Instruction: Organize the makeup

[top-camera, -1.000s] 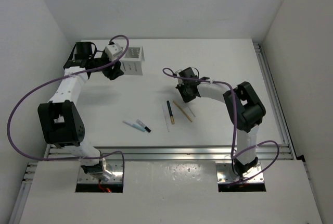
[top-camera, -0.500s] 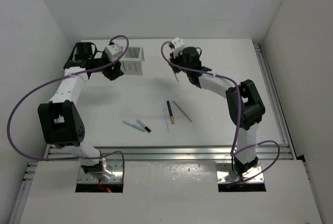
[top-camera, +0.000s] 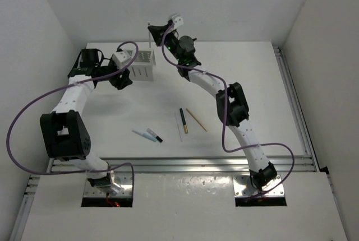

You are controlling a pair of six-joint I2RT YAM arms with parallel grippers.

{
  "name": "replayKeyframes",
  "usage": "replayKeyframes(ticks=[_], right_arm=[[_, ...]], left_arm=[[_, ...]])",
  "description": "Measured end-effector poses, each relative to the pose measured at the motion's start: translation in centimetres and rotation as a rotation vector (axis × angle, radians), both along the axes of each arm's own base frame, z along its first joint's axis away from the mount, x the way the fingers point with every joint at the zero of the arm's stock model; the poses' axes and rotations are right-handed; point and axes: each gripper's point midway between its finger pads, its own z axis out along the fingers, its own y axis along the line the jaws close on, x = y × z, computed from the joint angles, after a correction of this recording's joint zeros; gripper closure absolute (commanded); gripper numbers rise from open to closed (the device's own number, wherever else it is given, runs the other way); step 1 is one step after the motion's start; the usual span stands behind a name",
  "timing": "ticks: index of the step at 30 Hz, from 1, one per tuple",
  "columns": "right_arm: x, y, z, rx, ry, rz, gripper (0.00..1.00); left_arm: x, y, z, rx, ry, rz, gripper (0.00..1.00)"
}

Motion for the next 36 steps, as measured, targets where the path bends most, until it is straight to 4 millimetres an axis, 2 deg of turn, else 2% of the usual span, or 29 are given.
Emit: replayKeyframes(ticks=[3,6,9,11,13,19,24,25,26,27,28,32,36], right_arm=[[-0.7,1.6,-1.3,-0.007,0.033,0.032,1.0],[-1.3,2.7,-0.9,0.0,0.028,0.055,1.0],[-1.2,3.3,-0.8,0.009,0.021,0.058,1.0],[-0.8,3.5,-1.6,0.009,0.026,0.051,1.0],[-0.4,4.0,-3.2,-0.001,0.047,0.047,1.0],[0.8,4.6,-10.6,-0.078,0.17,0.033,1.0],[0.9,4.8,-13.9,-0.117,0.226,0.035,1.0],[0.8,4.9,-14.2,-0.123,0.234,0.038,0.97],[0.8,4.9,-14.4,-0.127,0.237,0.041,0.77],[0.7,5.0,-14.4,-0.125,0.24,0.046,0.67],[0.6,5.1,-14.4,-0.124,0.241,0.051,0.51],[0.3,5.4,-14.4,-0.127,0.236,0.063,0.39],[-0.1,5.4,-14.9,-0.141,0.235,0.071,0.3]], left_arm=[[0.3,-0.1,0.4,-0.013,-0.016,0.0,0.35],[0.9,-0.3,0.8,-0.038,-0.019,0.009,0.35],[2.1,-0.3,1.3,-0.056,-0.033,0.021,0.35],[2.5,-0.3,1.3,-0.061,-0.035,0.027,0.35],[2.5,-0.3,1.2,-0.065,-0.029,0.033,0.35],[2.4,-0.1,0.6,-0.072,-0.015,0.044,0.35],[1.7,0.0,-0.6,-0.076,0.017,0.05,0.35],[1.7,0.0,-0.7,-0.076,0.019,0.05,0.35],[1.6,-0.1,-0.6,-0.076,0.018,0.05,0.35],[1.6,-0.1,-0.6,-0.076,0.016,0.049,0.35],[1.6,-0.1,-0.4,-0.075,0.013,0.049,0.35],[1.5,-0.1,0.0,-0.075,0.001,0.049,0.35],[1.5,-0.1,0.4,-0.074,-0.009,0.049,0.35]])
